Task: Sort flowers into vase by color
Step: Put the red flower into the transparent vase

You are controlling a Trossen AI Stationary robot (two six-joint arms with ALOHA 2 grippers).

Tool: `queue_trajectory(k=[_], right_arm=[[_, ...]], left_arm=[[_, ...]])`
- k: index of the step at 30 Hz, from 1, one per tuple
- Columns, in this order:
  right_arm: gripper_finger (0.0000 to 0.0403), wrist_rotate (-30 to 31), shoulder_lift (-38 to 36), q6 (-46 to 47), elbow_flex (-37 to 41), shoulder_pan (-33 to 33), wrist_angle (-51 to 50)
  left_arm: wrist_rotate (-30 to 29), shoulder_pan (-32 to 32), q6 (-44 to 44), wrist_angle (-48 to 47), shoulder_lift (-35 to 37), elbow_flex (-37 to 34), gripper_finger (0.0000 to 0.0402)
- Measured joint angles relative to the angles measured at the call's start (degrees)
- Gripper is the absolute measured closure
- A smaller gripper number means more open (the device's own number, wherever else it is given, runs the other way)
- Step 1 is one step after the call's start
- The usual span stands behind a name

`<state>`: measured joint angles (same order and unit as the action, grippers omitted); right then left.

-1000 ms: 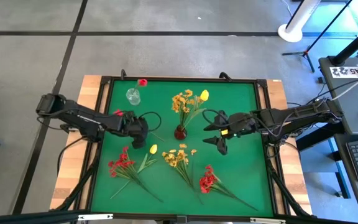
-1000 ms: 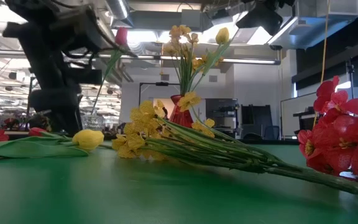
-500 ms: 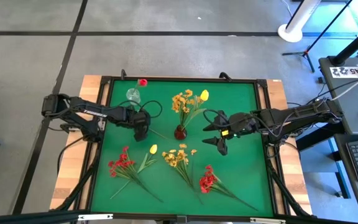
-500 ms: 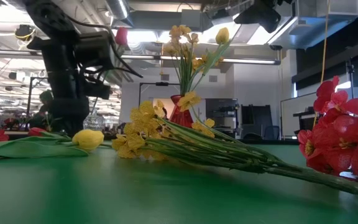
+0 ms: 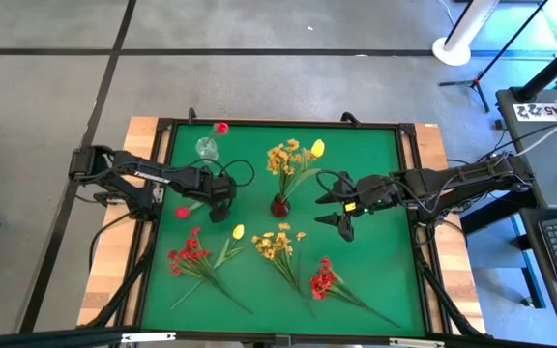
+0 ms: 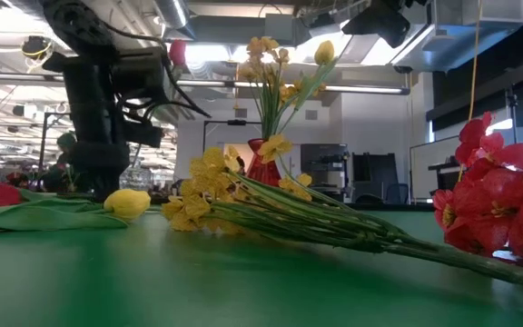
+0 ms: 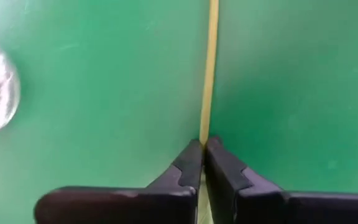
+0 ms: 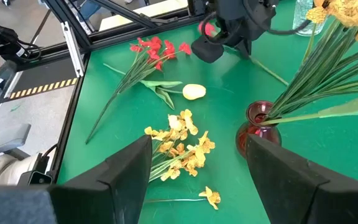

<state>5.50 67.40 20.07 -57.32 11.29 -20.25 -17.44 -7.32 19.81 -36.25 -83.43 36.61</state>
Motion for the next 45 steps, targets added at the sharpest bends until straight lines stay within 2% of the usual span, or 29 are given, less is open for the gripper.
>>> queue_trajectory(k=[3, 5, 10, 14, 18, 22, 26, 30, 32, 39, 45], right_arm=[[0.0146, 0.00, 0.00, 0.00, 0.00, 0.00, 0.00], [0.0146, 0.00, 0.00, 0.00, 0.00, 0.00, -0.01], [0.0146, 0.00, 0.00, -0.06, 0.00, 0.00, 0.22], [0.0146, -0.45, 0.00, 0.26, 0.02, 0.43, 7.21], [0.0146, -3.47, 0.00, -8.17, 0.02, 3.53, 18.87], [0.0146, -3.41, 0.29, -20.53, -1.11, 7.36, 23.63], [0.0146, 3.79, 3.81, -30.69, -5.19, 10.58, 23.79], [0.0146, 16.51, 11.11, -38.04, -11.56, 12.11, 20.64], [0.0146, 20.48, 15.46, -40.94, -15.65, 12.00, 17.39], [0.0146, 27.95, 27.98, -52.89, -27.53, 12.00, 13.01], [0.0146, 34.78, 33.03, -60.62, -31.52, 11.97, 12.75]], left_arm=[[-2.38, 2.02, 2.79, -10.54, 0.16, 4.02, 0.0397], [-4.52, 3.82, 5.23, -13.81, 0.67, 7.18, 0.0398], [-6.01, 9.57, 12.89, -28.27, 2.40, 15.41, 0.0399], [-7.19, 15.84, 18.05, -36.91, 4.35, 22.64, 0.0400], [-8.24, 22.95, 20.01, -39.50, 5.39, 30.72, 0.0401], [-9.35, 28.73, 19.36, -39.01, 5.44, 39.11, 0.0401], [-9.81, 31.76, 15.70, -34.45, 5.50, 44.87, 0.0401], [-10.06, 32.48, 11.16, -29.28, 5.50, 47.40, 0.0401], [-10.05, 32.48, 9.75, -27.50, 5.50, 47.66, 0.0401], [-10.06, 32.11, 9.18, -27.04, 5.10, 47.66, 0.0401], [-10.05, 32.09, 9.62, -27.12, 5.15, 47.66, 0.0401]])
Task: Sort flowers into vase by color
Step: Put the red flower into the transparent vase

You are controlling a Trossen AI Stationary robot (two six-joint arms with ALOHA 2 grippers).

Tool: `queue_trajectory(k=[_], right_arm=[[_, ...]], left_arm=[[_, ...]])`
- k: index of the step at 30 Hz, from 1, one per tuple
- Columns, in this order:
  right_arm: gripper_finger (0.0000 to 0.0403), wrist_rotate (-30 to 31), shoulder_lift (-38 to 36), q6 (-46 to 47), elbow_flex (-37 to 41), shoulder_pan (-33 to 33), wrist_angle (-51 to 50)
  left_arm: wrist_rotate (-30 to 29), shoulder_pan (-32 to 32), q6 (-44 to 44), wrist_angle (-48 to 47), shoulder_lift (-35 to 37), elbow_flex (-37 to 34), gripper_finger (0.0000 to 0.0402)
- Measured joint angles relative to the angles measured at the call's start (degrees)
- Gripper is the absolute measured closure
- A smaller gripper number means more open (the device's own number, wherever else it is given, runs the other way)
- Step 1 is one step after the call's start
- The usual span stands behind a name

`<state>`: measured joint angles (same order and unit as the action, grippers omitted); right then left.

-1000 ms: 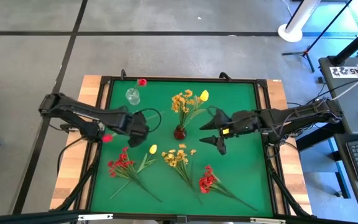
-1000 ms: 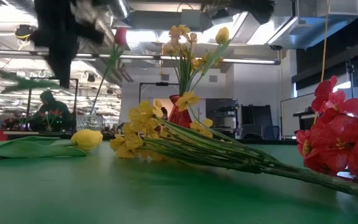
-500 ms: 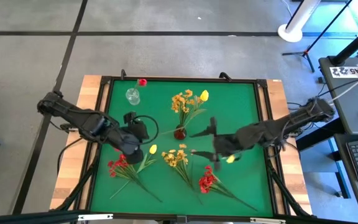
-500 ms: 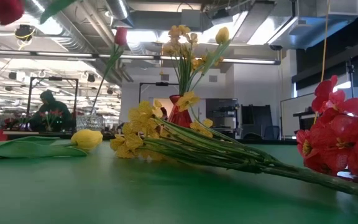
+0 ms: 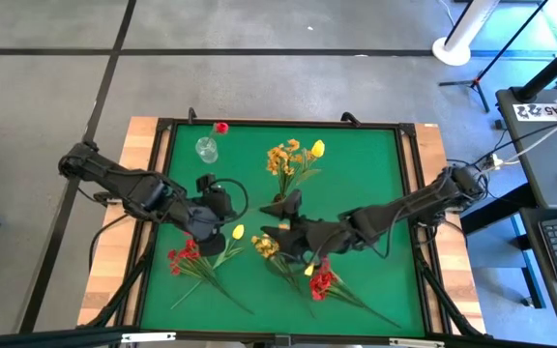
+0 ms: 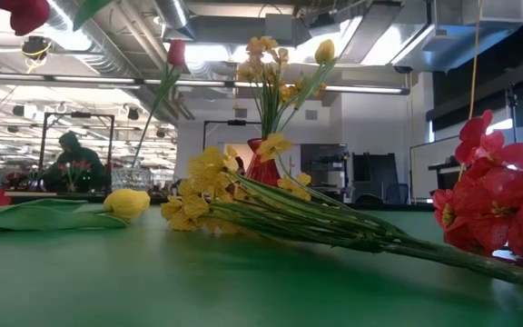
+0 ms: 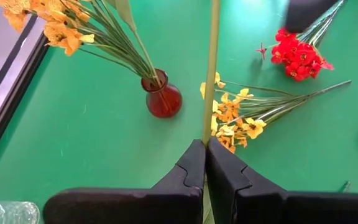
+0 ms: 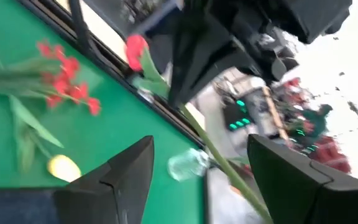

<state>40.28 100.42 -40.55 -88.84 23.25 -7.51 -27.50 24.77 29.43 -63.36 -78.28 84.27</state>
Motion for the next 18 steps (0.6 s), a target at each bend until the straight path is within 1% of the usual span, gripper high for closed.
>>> queue_trajectory(k=[3, 6, 10, 16, 18], right_arm=[[0.0152, 3.80, 1.12, -2.06, -0.15, -0.03, -0.03], [0.0182, 6.38, 1.50, -2.79, -0.11, -0.03, -0.40], [0.0253, 9.13, 1.53, -3.33, -0.11, -0.03, -0.44], [0.0376, 9.25, 1.53, -3.56, -0.11, -0.03, -1.00], [0.0394, 9.24, 1.53, -3.65, -0.09, 0.00, -2.00]], left_arm=[[0.08, 0.02, 0.00, 0.01, 0.00, 0.00, 0.0401], [0.12, 0.00, 0.02, 0.03, 0.00, 0.00, 0.0401], [0.17, 0.00, 0.04, 0.03, 0.00, 0.00, 0.0401], [0.19, 0.02, 0.07, -0.01, 0.00, 0.00, 0.0401], [0.23, 0.00, 0.07, -0.04, 0.02, 0.02, 0.0401]])
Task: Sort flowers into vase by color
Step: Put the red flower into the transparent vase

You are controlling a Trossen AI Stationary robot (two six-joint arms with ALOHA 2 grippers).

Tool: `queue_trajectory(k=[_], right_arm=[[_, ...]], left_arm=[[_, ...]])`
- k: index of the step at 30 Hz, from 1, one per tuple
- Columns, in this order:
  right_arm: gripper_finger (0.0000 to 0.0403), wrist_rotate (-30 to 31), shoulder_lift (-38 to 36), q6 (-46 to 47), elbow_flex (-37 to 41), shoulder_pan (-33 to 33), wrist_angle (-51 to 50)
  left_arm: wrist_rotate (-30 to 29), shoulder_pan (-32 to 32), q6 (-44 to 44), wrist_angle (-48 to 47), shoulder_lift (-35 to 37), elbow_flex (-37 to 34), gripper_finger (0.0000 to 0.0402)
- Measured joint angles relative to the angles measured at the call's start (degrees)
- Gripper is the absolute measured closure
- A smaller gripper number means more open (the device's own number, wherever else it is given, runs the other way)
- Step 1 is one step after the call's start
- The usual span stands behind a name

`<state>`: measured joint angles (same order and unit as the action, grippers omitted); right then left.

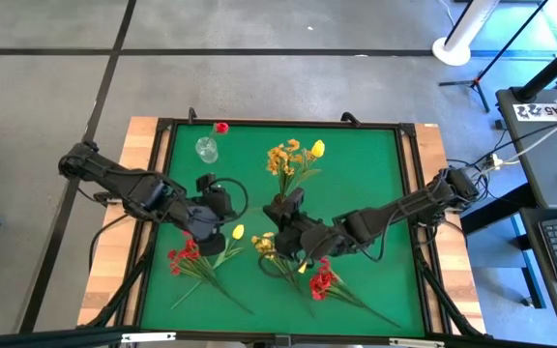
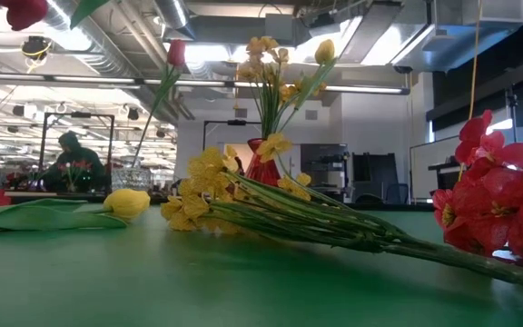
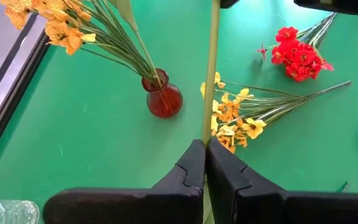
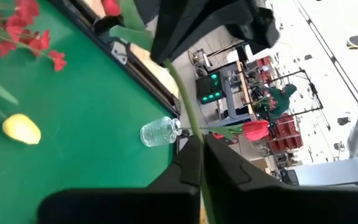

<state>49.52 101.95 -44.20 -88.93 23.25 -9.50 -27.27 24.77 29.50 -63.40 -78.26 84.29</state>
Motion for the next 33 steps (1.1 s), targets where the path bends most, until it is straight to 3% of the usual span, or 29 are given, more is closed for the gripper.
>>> queue_trajectory(k=[9, 15, 21, 33], right_arm=[[0.0397, 0.81, 0.00, 0.52, -0.02, 0.03, -1.31], [0.0401, 1.99, 0.04, 1.61, -0.02, 0.01, -1.66], [0.0402, 3.98, 0.04, 6.12, -0.02, -0.03, -3.42], [0.0403, 1.08, -1.79, 21.95, 0.00, -0.83, -5.50]], left_arm=[[-0.04, 0.11, -0.09, 0.25, 0.00, 0.00, 0.0400], [-1.79, 1.43, -4.66, -0.83, 0.28, 0.09, 0.0373], [-11.87, 5.91, -10.15, -2.05, 2.89, 1.27, 0.0335], [-31.81, 19.21, -15.44, -1.28, 4.66, 13.71, 0.0276]])
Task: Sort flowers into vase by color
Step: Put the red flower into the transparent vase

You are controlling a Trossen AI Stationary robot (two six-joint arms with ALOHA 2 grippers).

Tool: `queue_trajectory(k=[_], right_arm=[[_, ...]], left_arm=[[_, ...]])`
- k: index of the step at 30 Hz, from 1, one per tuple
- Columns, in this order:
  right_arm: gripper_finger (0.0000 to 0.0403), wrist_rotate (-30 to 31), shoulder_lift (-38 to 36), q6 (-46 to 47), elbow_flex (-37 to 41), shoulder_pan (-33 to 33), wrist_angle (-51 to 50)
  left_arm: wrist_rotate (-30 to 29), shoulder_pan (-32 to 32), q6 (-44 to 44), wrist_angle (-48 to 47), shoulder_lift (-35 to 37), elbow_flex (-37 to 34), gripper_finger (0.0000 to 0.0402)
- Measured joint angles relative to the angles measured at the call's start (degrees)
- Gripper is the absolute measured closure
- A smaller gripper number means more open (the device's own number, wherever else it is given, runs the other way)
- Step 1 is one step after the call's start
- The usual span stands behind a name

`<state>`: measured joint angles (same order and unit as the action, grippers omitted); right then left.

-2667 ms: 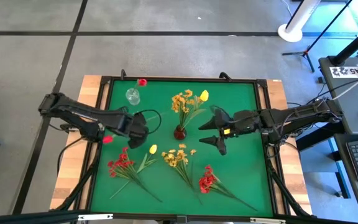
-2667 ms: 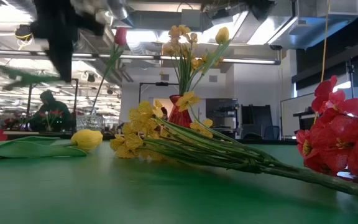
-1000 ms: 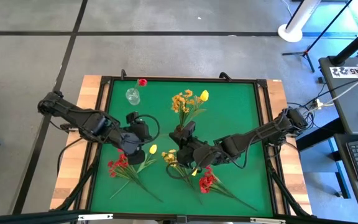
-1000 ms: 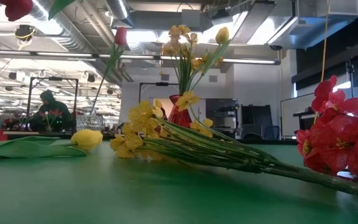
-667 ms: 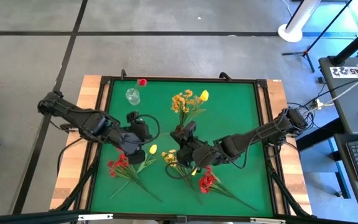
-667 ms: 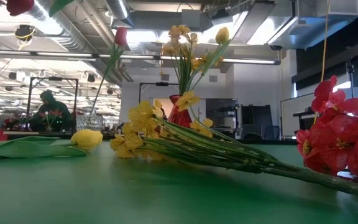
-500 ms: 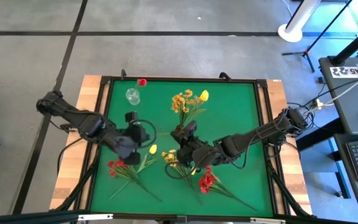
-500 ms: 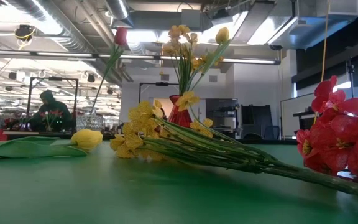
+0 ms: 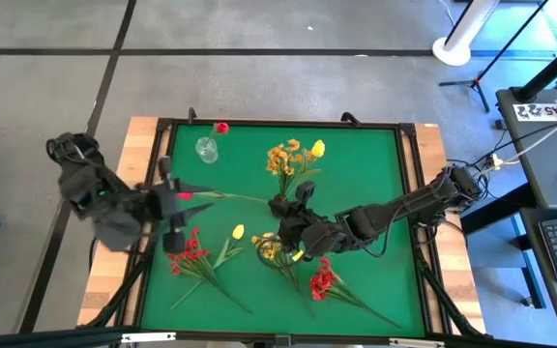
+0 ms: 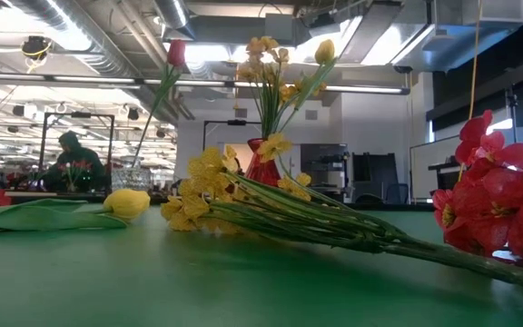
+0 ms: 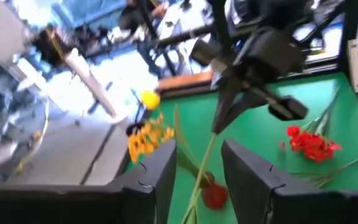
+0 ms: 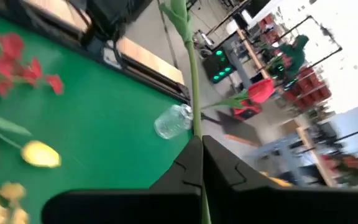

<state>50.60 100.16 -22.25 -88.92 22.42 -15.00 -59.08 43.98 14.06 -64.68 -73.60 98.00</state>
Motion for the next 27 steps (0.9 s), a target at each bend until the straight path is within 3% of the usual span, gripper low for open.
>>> queue_trajectory(k=[5, 14, 20, 27], right_arm=[[0.0403, -8.51, -2.69, 5.53, 1.65, -1.47, 2.28], [0.0403, -21.47, -9.55, 7.21, 10.65, -5.60, 17.44], [0.0403, -31.19, -13.37, 9.38, 17.38, -10.05, 28.61], [0.0403, -40.67, -14.91, 12.15, 20.12, -13.25, 35.35]], left_arm=[[-7.46, 8.40, -2.27, 1.66, 0.19, 0.02, 0.0274], [-18.29, 19.13, 4.92, 1.78, 0.28, -5.42, 0.0274], [-23.74, 19.76, 15.46, 1.22, 0.28, -14.86, 0.0274], [-23.38, 14.78, 31.14, 1.25, 0.50, -25.17, 0.0274]])
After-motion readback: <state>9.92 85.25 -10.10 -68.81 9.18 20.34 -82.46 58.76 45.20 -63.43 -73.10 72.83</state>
